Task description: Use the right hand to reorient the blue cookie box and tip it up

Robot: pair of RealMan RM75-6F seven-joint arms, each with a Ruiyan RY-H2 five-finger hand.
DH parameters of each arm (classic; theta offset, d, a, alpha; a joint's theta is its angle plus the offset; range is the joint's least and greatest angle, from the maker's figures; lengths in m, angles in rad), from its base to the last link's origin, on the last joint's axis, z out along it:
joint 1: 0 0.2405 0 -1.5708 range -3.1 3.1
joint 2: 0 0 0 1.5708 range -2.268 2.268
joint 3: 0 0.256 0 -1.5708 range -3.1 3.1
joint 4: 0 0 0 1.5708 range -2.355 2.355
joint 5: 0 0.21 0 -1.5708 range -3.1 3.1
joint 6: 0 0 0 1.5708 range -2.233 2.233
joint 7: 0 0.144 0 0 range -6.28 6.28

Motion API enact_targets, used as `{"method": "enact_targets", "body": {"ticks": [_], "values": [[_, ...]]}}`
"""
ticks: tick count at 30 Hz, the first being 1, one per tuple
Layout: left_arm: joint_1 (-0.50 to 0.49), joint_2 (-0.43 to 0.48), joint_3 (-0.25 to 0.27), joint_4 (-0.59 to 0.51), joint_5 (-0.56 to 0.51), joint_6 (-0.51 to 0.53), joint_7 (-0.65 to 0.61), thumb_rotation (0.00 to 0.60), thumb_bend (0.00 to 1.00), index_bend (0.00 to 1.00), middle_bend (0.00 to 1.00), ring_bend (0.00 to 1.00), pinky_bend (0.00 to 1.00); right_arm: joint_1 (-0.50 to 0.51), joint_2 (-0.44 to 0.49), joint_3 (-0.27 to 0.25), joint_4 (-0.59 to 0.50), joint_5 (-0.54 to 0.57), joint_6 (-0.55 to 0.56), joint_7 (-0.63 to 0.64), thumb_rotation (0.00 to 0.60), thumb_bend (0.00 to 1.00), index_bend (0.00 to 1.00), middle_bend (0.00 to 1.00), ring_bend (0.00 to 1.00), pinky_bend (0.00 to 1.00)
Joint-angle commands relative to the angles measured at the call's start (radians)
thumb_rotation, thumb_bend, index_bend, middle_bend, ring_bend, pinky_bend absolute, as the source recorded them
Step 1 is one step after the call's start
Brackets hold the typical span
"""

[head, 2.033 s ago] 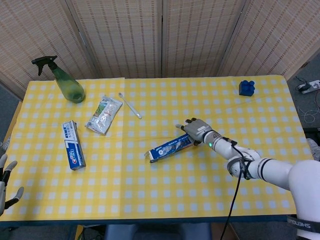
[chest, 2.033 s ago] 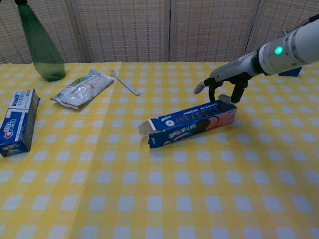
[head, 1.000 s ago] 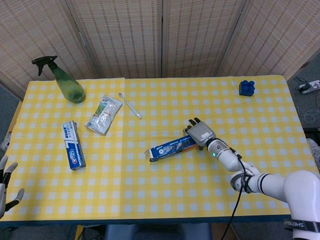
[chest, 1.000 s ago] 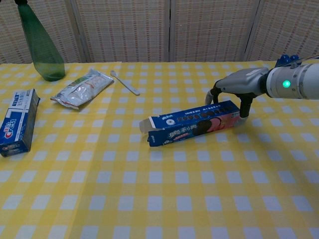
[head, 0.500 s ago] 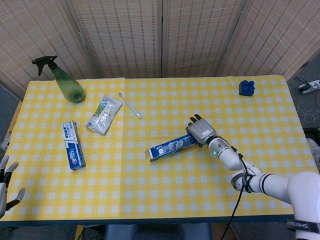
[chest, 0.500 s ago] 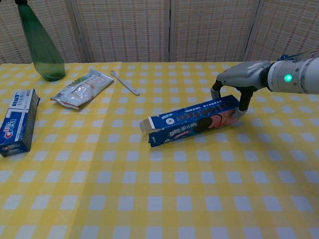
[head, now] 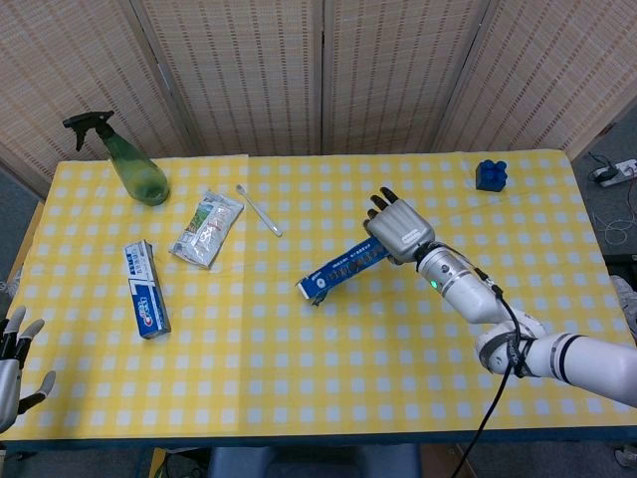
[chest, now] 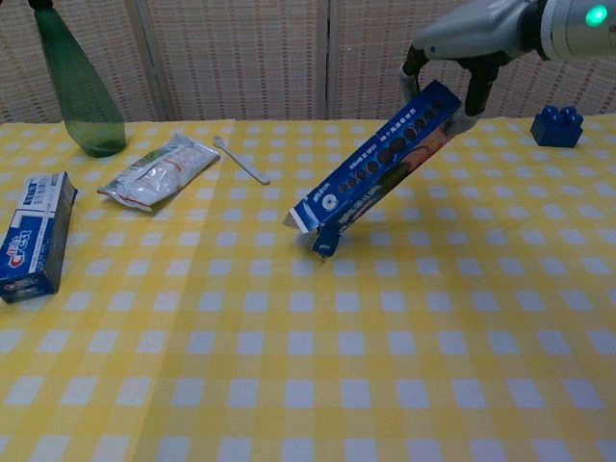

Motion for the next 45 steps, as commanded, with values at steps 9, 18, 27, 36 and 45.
{"method": "enact_targets", "body": {"ticks": [9,18,27,36,45], "values": [[-0.005,0.000,0.000,0.002,0.007,-0.001,-0.005,0.600,0.32,0.18,0.00,0.00,0.00,-0.011,0.136,0.068,-0.155,0.018,0.124,-0.004,0.600,0.19,0.40,0.32,0.10,0.06],[-0.007,0.002,0.000,-0.006,0.009,0.002,0.002,0.600,0.32,0.18,0.00,0.00,0.00,-0.102,0.152,0.111,-0.214,-0.183,0.202,0.242,0.600,0.19,0.40,0.33,0.13,0.06],[-0.005,0.004,0.004,-0.015,0.013,0.008,0.010,0.600,0.32,0.18,0.00,0.00,0.00,-0.169,0.092,0.082,-0.200,-0.350,0.155,0.602,0.600,0.19,0.40,0.34,0.15,0.09],[-0.004,0.006,0.004,-0.016,0.012,0.011,0.011,0.600,0.32,0.18,0.00,0.00,0.00,-0.239,-0.026,0.010,-0.076,-0.491,0.144,0.994,0.600,0.19,0.40,0.35,0.16,0.10],[-0.002,0.006,0.004,-0.015,0.005,0.010,0.011,0.600,0.32,0.18,0.00,0.00,0.00,-0.273,-0.055,-0.067,0.056,-0.584,0.142,1.170,0.600,0.20,0.40,0.33,0.16,0.10]]}}
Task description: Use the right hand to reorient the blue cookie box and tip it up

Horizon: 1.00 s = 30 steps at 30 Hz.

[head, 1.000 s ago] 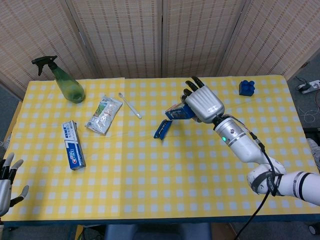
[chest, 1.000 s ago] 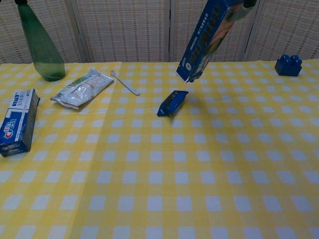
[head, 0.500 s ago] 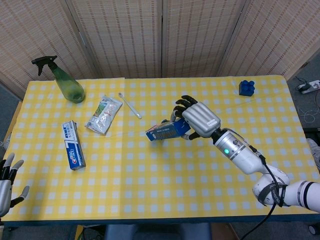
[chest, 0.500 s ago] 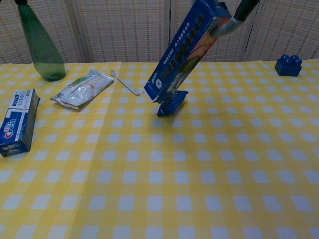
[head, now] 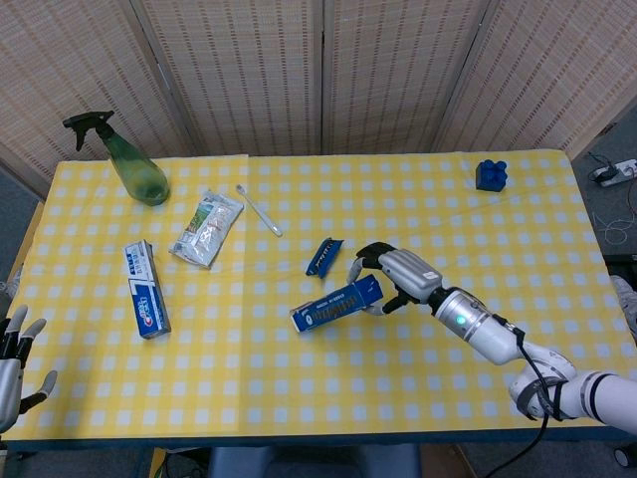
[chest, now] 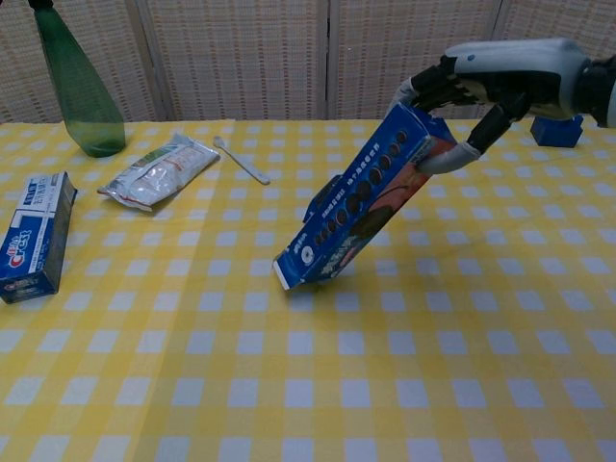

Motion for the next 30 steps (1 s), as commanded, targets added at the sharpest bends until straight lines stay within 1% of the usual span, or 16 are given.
{"method": "enact_targets", "body": {"ticks": [1,3,7,9,10,12,15,17,21,23,25,27,30], "values": [[0.000,0.001,-0.001,0.001,-0.001,0.000,-0.001,0.600,0.32,0.18,0.00,0.00,0.00,-0.021,-0.003,-0.044,0.045,-0.032,-0.015,0.042,0.600,0.20,0.38,0.32,0.16,0.10],[-0.002,0.000,-0.001,0.002,-0.001,-0.002,-0.001,0.600,0.32,0.18,0.00,0.00,0.00,-0.021,0.006,-0.066,0.062,-0.044,-0.039,0.063,0.600,0.21,0.31,0.29,0.14,0.10],[-0.006,-0.006,0.001,0.002,0.003,-0.008,0.002,0.600,0.32,0.18,0.00,0.00,0.00,-0.028,0.009,-0.097,0.102,-0.065,-0.054,0.080,0.600,0.24,0.11,0.20,0.08,0.10],[-0.007,-0.006,0.001,0.001,0.005,-0.008,0.005,0.600,0.32,0.18,0.00,0.00,0.00,-0.033,0.008,-0.103,0.118,-0.065,-0.053,0.088,0.600,0.24,0.03,0.16,0.06,0.10],[-0.008,-0.006,0.000,0.000,0.005,-0.008,0.006,0.600,0.32,0.18,0.00,0.00,0.00,-0.038,0.008,-0.105,0.129,-0.064,-0.051,0.088,0.600,0.25,0.01,0.14,0.05,0.10],[-0.009,-0.006,-0.001,-0.002,0.004,-0.008,0.009,0.600,0.32,0.18,0.00,0.00,0.00,-0.046,0.011,-0.105,0.141,-0.056,-0.045,0.088,0.600,0.25,0.00,0.12,0.04,0.10],[-0.011,-0.005,-0.002,-0.006,0.006,-0.008,0.014,0.600,0.32,0.18,0.00,0.00,0.00,-0.065,0.027,-0.101,0.140,-0.043,-0.021,0.090,0.600,0.25,0.00,0.12,0.04,0.10],[-0.012,-0.005,-0.001,-0.008,0.005,-0.009,0.017,0.600,0.32,0.18,0.00,0.00,0.00,-0.083,0.045,-0.099,0.135,-0.035,0.002,0.064,0.600,0.25,0.00,0.12,0.04,0.10],[-0.013,-0.004,-0.003,-0.010,0.000,-0.011,0.023,0.600,0.32,0.18,0.00,0.00,0.00,-0.144,0.088,-0.093,0.104,0.022,0.059,-0.093,0.600,0.25,0.00,0.15,0.04,0.10],[-0.016,-0.005,-0.006,-0.011,-0.001,-0.013,0.024,0.600,0.32,0.18,0.00,0.00,0.00,-0.184,0.116,-0.095,0.060,0.061,0.087,-0.161,0.600,0.25,0.01,0.19,0.05,0.10],[-0.020,-0.006,-0.007,-0.012,-0.001,-0.016,0.027,0.600,0.32,0.18,0.00,0.00,0.00,-0.224,0.144,-0.102,0.023,0.091,0.119,-0.228,0.600,0.25,0.03,0.20,0.05,0.10],[-0.024,-0.008,-0.007,-0.013,0.002,-0.019,0.032,0.600,0.32,0.18,0.00,0.00,0.00,-0.263,0.163,-0.105,-0.005,0.115,0.163,-0.294,0.600,0.25,0.04,0.20,0.05,0.10],[-0.032,-0.011,-0.008,-0.018,0.008,-0.026,0.039,0.600,0.32,0.18,0.00,0.00,0.00,-0.339,0.192,-0.108,-0.061,0.152,0.259,-0.398,0.600,0.25,0.06,0.22,0.06,0.10]]}}
